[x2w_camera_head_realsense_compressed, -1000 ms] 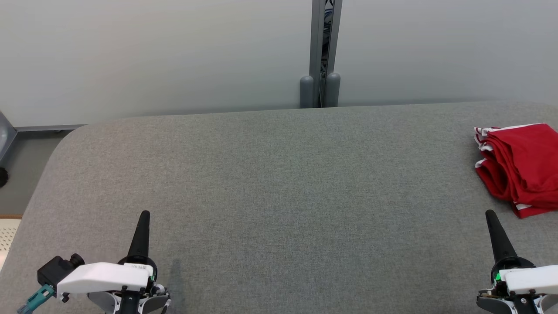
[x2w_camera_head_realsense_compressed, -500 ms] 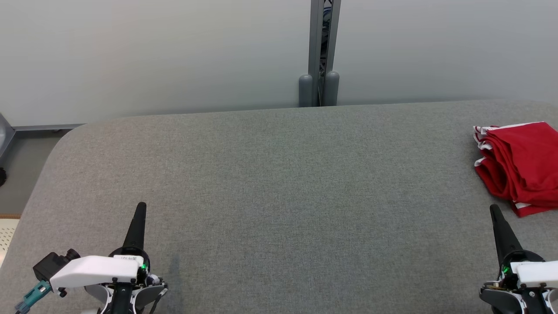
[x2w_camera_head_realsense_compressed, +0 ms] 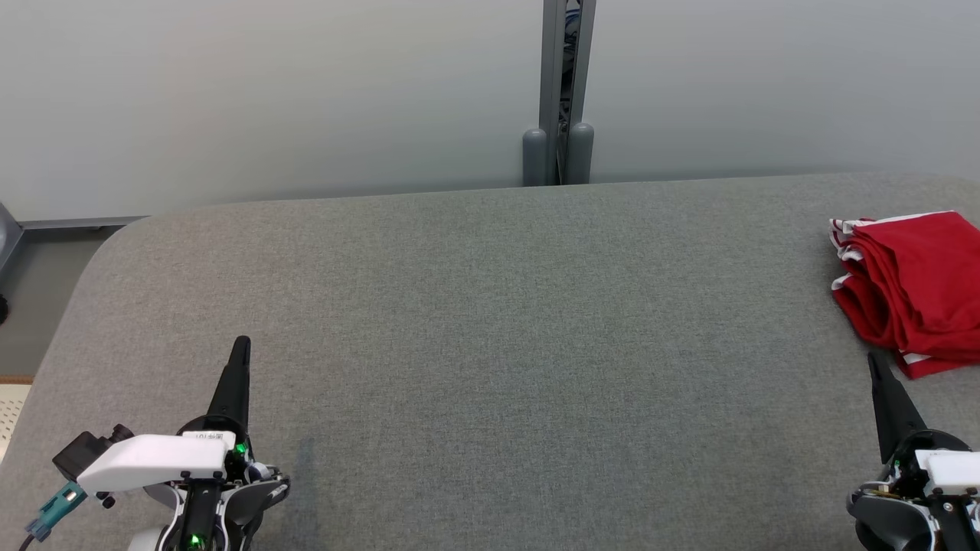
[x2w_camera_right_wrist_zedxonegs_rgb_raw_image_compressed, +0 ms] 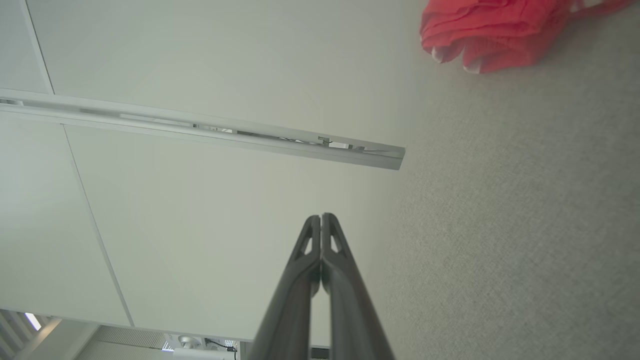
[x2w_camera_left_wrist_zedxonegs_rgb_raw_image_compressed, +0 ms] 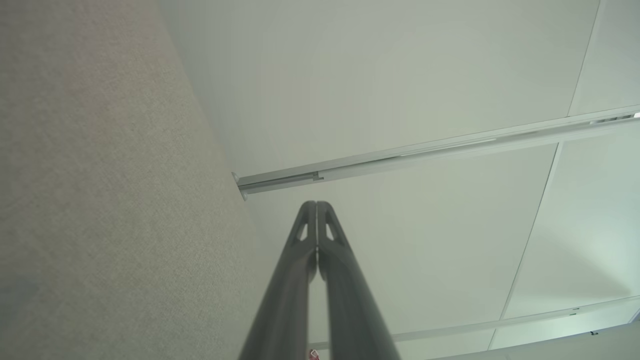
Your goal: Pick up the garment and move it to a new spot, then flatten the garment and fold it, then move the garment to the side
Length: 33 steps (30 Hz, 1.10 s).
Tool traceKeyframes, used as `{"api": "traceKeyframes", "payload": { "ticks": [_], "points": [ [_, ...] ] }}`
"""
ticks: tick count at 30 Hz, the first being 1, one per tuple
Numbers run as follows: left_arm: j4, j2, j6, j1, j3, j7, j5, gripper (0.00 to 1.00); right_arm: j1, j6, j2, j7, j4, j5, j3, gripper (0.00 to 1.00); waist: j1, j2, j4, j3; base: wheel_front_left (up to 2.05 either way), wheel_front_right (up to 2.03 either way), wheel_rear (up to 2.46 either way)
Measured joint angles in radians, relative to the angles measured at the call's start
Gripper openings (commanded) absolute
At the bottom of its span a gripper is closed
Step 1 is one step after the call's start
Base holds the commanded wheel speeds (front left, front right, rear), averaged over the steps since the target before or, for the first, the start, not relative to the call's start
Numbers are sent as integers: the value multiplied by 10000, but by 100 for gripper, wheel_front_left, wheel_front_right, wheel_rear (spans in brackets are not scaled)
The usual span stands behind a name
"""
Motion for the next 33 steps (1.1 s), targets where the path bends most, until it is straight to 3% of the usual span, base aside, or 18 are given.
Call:
{"api": "traceKeyframes", "payload": {
  "ticks": [17,33],
  "points": [
    [174,-23,-198,-236,180,280,-1037,0,-186,0,17,337,119,1058,-234,0,0,0,-37,42,0,0,0],
    [178,-52,-199,-262,221,299,-1032,0,-220,0,81,401,123,1074,-311,0,0,0,-38,42,0,0,0]
  ]
}}
